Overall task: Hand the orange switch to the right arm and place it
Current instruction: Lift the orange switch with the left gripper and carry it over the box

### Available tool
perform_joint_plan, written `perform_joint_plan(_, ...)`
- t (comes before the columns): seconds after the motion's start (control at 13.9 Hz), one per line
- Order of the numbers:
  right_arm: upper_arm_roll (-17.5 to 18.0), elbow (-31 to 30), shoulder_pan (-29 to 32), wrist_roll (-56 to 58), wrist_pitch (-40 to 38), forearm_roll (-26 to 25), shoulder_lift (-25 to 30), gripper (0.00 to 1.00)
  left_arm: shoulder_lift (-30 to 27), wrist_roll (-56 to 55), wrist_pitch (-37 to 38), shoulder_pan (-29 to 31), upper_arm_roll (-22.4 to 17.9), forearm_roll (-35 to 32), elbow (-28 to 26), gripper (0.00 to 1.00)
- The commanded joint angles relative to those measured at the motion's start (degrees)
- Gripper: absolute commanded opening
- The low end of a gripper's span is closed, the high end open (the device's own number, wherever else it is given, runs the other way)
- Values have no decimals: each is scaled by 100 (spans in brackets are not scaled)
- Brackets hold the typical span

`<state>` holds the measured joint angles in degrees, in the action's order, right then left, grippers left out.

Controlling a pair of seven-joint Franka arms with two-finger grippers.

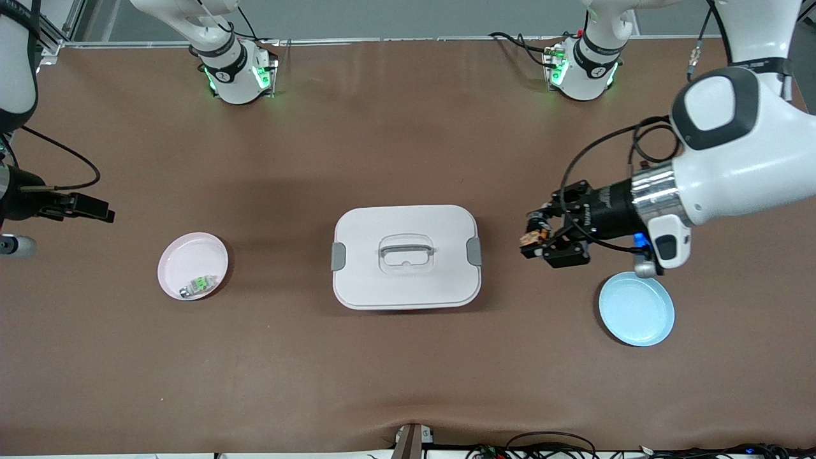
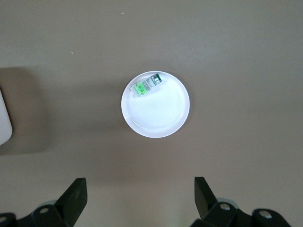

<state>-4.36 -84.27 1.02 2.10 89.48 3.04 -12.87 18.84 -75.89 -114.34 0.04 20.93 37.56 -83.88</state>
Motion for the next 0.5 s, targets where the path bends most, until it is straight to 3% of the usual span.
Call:
perform_joint_plan(0.0,93,78,-84,27,-45,301,12,100,128,-582,-534,-459,-2,32,170,26)
perform_joint_plan(0.43,84,42,-558,-306,-27,2259,249,100,444,-1620,-1879,-1558,-63,-459,179,26)
